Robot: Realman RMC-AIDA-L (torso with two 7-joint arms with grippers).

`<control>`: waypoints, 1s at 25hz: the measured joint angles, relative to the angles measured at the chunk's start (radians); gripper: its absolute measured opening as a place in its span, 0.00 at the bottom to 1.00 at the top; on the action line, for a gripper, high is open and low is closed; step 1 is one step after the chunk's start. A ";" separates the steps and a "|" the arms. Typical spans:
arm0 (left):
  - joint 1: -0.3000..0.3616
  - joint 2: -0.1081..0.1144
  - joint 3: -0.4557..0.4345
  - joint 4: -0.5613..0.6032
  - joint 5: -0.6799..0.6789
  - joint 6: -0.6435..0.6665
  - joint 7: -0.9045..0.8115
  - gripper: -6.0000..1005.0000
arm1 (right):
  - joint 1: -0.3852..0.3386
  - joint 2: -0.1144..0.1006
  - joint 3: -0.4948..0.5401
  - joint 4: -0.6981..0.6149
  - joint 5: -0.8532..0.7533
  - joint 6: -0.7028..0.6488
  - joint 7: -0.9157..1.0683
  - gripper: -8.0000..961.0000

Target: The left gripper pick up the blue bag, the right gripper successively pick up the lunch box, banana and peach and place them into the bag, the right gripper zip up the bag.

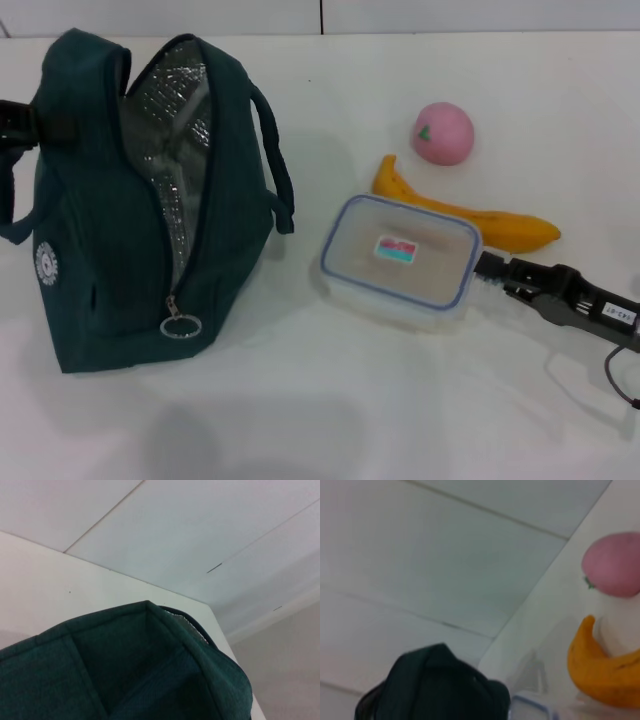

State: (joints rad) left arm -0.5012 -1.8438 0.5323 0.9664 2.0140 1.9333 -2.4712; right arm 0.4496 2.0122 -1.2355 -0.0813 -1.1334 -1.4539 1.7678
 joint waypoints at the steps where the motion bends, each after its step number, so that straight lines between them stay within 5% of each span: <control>1: 0.000 0.000 0.000 0.000 -0.003 0.000 0.000 0.05 | 0.003 0.000 -0.004 0.000 0.000 0.000 -0.001 0.25; 8: 0.002 0.000 0.000 0.000 -0.009 -0.001 0.000 0.05 | -0.005 0.003 -0.002 -0.018 0.002 0.009 -0.013 0.11; 25: 0.004 0.000 0.000 -0.002 -0.009 -0.002 0.008 0.05 | -0.013 0.002 0.023 -0.038 0.040 -0.148 -0.012 0.11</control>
State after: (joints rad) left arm -0.4969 -1.8438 0.5323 0.9649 2.0048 1.9311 -2.4631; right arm 0.4361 2.0140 -1.2124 -0.1189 -1.0935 -1.6017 1.7555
